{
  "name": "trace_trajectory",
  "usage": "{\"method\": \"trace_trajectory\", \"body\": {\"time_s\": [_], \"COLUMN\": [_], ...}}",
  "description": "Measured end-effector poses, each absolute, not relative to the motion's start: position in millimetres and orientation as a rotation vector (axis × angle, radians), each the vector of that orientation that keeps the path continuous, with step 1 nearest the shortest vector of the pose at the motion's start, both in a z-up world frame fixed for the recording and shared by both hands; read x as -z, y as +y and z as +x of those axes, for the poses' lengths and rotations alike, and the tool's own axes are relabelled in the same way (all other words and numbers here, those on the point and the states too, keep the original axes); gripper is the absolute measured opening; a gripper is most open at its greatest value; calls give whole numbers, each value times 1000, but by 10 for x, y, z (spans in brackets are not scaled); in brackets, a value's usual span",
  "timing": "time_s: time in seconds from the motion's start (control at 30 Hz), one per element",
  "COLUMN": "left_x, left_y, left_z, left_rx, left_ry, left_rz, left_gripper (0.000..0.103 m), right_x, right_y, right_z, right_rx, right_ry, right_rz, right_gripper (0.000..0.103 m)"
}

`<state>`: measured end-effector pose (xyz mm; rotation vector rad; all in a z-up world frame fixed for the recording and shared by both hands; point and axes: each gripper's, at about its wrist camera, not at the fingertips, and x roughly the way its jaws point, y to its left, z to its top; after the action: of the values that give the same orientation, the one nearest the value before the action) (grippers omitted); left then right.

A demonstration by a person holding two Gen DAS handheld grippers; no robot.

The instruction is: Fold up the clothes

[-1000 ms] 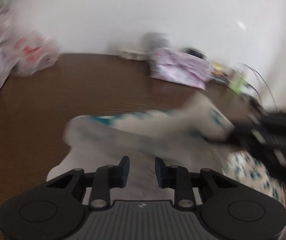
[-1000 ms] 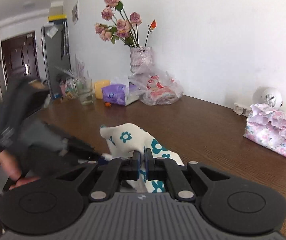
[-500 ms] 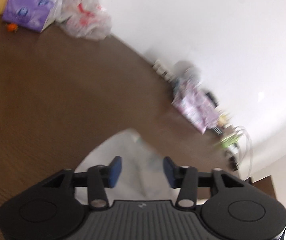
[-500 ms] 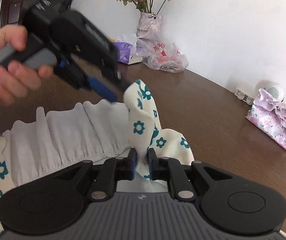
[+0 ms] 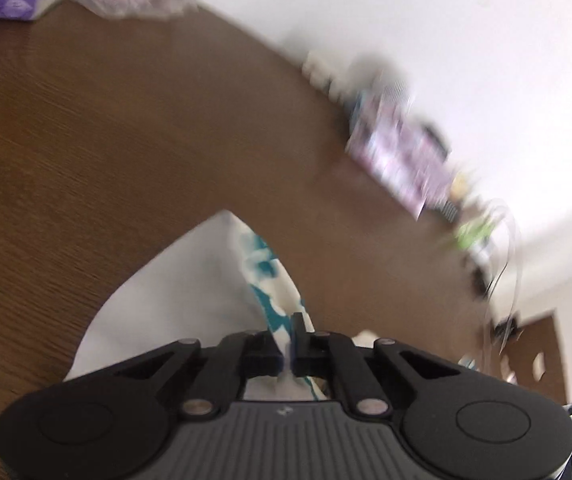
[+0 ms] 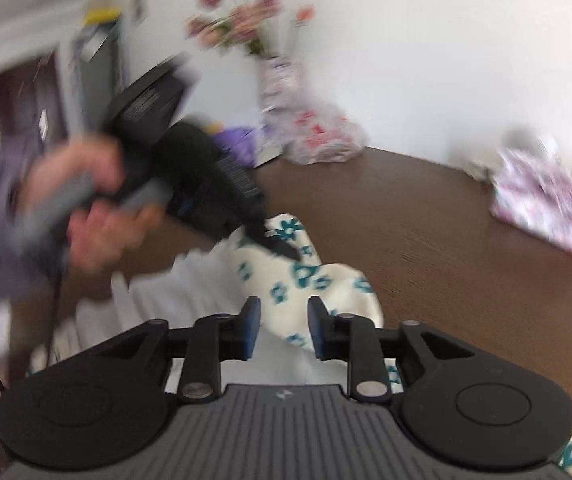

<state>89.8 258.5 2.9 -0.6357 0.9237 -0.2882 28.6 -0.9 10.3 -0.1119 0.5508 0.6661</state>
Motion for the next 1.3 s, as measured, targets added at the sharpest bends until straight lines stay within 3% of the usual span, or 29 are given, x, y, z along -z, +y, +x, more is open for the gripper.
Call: {"method": "trace_trajectory", "body": {"time_s": [0.17,0.23,0.33,0.43,0.7,0.73,0.93,1.2,1.3], "left_x": [95,200,300,290,359,353,276,-192,-247], "left_y": [2901,2980,2995,2998,2914,2895,2750,2635,2381], "left_z": [454,375,305,295,293,302,313,168,201], "left_rx": [242,165,80,34,42,38,21,88,133], "left_ry": [614,589,638,696,729,730,760,668,675], "left_rz": [-928,-1007,-1005,-930,-811,-802,-682,-549,-454], "left_gripper": [1,1,1,2,4,4,3,19,27], "right_x": [65,168,255,242,77,142,234,-304,-146], "right_y": [-387,-401,-349,-303,-208,-117,-27,-270,-159], "right_z": [656,713,690,630,512,508,459,236,382], "right_rx": [-537,-519,-474,-408,-638,-619,-355,-517,-582], "right_ry": [644,682,697,682,660,674,613,620,700], "right_rz": [-11,-19,-84,-160,-63,-119,-288,-168,-158], "right_gripper": [23,14,7,5,11,3,1,4,4]}}
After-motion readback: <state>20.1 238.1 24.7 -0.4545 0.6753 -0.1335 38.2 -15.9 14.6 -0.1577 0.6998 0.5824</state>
